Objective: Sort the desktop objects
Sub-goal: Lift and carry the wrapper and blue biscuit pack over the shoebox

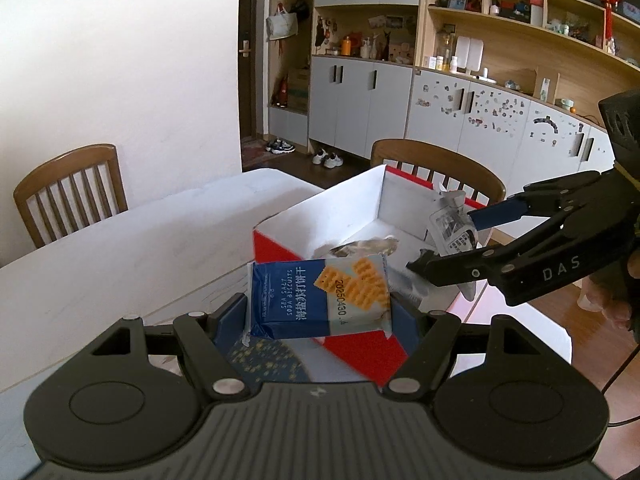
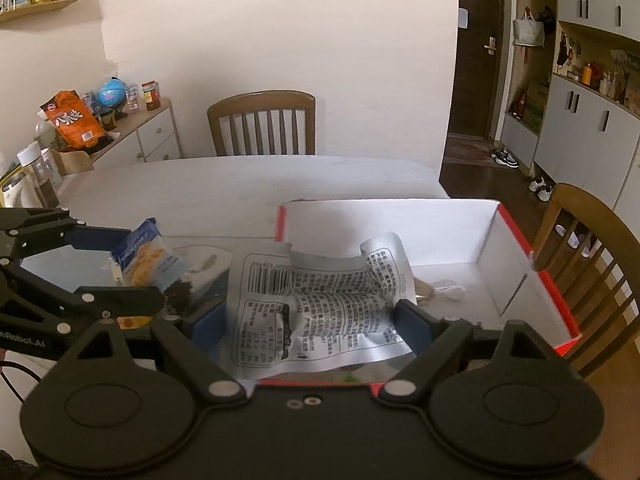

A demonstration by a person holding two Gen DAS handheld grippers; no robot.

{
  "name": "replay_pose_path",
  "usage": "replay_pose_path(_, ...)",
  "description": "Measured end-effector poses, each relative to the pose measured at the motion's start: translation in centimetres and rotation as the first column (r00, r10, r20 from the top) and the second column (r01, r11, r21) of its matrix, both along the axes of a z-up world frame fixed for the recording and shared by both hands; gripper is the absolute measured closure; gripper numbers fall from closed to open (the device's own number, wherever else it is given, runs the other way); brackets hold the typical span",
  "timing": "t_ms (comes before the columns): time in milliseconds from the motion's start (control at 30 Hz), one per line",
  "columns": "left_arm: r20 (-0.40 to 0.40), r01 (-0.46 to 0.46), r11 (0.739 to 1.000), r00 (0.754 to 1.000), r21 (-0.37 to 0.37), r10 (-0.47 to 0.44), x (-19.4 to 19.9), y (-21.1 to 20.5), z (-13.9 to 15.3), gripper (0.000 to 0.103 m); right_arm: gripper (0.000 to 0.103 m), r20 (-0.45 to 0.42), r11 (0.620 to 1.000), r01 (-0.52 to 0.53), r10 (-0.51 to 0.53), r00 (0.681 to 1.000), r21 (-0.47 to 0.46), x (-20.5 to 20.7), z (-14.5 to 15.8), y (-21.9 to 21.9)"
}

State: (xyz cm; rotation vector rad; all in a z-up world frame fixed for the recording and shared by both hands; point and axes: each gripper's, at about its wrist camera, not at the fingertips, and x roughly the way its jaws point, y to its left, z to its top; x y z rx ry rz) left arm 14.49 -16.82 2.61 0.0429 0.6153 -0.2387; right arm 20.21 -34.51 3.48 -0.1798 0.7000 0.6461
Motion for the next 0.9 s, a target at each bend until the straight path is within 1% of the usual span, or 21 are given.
replay_pose_path(400, -0.005, 0.005, 1.0, 1.0, 0.025, -0.005, 4.1, -5.1, -0.2, 0.028, 0.014, -0.014, 1.0, -0.006, 0.006, 1.0, -0.002, 4.6, -0.6, -4.4)
replay_pose_path(700, -0.03, 0.049, 0.997, 0.998, 0.058, -0.047, 6.9, -8.3, -1.1, 0.028, 0.014, -0.012, 0.999, 0.002, -0.002, 1.0, -0.038, 8.2, -0.9, -7.2)
replay_pose_path(900, -0.065, 0.09, 0.992, 0.994, 0.085, -0.084, 8.6, -10.3, -2.1, 0.028, 0.014, -0.019, 0.998, -0.006, 0.005, 1.0, -0.07, 10.4, -1.4, -7.4)
